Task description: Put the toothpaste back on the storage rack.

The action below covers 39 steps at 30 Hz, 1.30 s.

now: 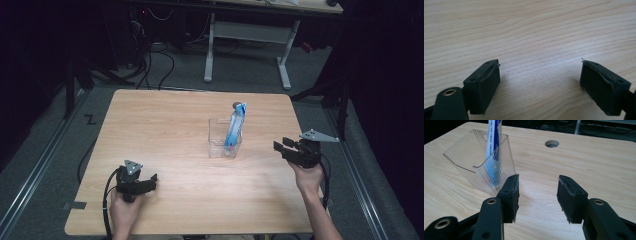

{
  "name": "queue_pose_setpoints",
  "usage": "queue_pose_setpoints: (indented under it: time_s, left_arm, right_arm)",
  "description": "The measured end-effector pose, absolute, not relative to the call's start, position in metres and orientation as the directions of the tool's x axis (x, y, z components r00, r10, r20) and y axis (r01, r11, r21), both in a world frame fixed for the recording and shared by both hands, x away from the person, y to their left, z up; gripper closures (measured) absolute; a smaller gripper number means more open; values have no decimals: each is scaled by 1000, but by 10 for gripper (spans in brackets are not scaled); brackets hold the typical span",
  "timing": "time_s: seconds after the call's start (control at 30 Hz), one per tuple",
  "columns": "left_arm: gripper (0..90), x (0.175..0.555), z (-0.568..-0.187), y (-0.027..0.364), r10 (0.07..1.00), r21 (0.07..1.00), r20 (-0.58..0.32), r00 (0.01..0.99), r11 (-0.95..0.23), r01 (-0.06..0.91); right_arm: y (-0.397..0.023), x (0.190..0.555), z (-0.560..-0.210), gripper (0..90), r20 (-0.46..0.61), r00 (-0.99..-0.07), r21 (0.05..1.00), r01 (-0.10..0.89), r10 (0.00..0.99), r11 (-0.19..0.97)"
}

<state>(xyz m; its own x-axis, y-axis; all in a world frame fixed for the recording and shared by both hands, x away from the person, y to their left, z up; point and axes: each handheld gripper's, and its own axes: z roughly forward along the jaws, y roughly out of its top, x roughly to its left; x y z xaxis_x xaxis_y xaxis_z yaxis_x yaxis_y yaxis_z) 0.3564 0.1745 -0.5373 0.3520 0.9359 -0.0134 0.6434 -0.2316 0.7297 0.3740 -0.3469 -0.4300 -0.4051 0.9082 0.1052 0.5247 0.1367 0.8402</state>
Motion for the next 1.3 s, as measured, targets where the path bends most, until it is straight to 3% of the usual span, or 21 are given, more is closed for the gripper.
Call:
queue_pose_setpoints:
  time_s: [1.3]
  left_arm:
    - [167, 356, -537, 174, 936, 730, -13, 352, -231, 643]
  right_arm:
    - [-351, 367, -470, 525, 139, -373, 804, 583, 917, 115]
